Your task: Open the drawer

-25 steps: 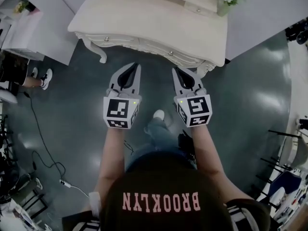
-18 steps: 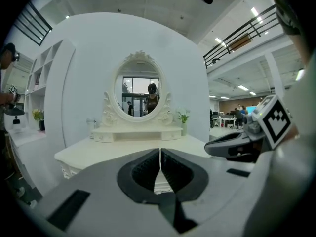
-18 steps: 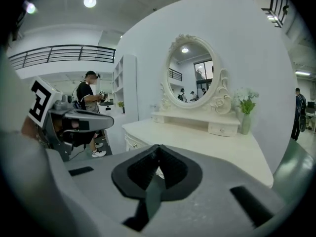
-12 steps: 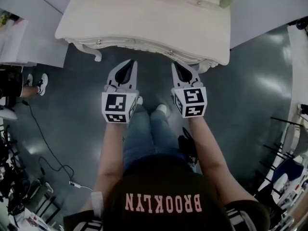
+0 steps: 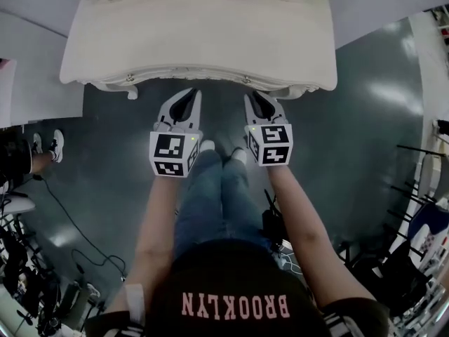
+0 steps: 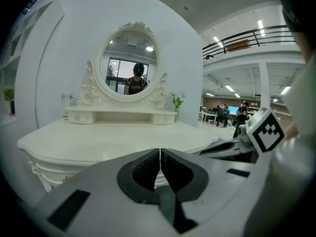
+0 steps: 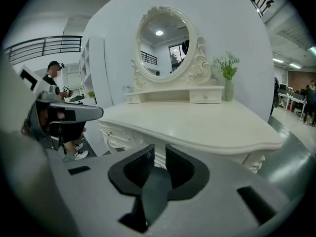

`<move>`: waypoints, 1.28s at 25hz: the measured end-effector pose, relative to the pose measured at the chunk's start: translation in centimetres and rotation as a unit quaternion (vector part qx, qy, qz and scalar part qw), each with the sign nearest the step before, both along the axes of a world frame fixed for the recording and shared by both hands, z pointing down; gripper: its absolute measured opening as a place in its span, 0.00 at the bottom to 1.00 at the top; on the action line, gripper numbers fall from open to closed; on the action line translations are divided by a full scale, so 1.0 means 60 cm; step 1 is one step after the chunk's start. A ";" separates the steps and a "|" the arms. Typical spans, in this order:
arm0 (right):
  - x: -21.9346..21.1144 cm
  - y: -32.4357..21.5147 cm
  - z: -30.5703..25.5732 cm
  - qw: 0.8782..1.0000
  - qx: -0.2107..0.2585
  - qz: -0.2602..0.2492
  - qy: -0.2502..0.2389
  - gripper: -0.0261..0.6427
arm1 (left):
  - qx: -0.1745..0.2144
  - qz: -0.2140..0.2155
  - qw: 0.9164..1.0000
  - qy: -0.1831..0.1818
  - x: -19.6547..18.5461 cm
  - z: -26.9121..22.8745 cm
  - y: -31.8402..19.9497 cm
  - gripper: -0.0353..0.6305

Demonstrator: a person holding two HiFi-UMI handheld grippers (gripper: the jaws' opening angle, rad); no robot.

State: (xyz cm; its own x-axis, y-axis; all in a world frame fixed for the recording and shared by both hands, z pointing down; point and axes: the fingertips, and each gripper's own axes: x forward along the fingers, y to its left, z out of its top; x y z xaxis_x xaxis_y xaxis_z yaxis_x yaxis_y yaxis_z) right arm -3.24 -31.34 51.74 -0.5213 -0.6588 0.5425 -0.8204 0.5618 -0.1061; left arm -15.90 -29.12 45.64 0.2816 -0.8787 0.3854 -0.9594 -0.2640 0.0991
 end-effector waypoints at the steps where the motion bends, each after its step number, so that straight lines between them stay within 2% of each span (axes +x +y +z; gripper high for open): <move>1: 0.000 -0.003 0.012 1.000 -0.004 0.007 0.006 0.12 | -0.002 0.004 1.000 0.002 -0.002 0.006 -0.005 0.06; 4: 0.002 -0.013 0.041 0.999 -0.015 0.030 0.016 0.18 | -0.006 0.012 1.000 0.008 -0.003 0.021 -0.016 0.06; 11: 0.001 -0.048 0.119 0.995 -0.048 0.079 0.041 0.21 | -0.022 0.030 0.999 0.016 -0.012 0.074 -0.038 0.06; 19: 0.010 -0.085 0.184 0.984 -0.099 0.129 0.074 0.26 | -0.038 0.052 0.998 0.025 -0.021 0.111 -0.060 0.06; 27: 0.010 -0.104 0.215 0.972 -0.136 0.173 0.084 0.22 | -0.049 0.072 0.996 0.031 -0.031 0.128 -0.073 0.06; 32: 0.014 -0.102 0.212 0.972 -0.134 0.172 0.086 0.22 | -0.051 0.085 0.994 0.035 -0.032 0.130 -0.084 0.06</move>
State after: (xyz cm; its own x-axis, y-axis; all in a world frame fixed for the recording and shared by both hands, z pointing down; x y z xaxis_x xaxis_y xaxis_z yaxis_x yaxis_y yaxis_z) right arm -2.40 -37.48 64.48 -0.1810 -0.6013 0.7783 -0.9735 0.2222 -0.0547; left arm -17.84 -34.16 53.42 0.4523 -0.7730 0.4448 -0.8914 -0.4072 0.1989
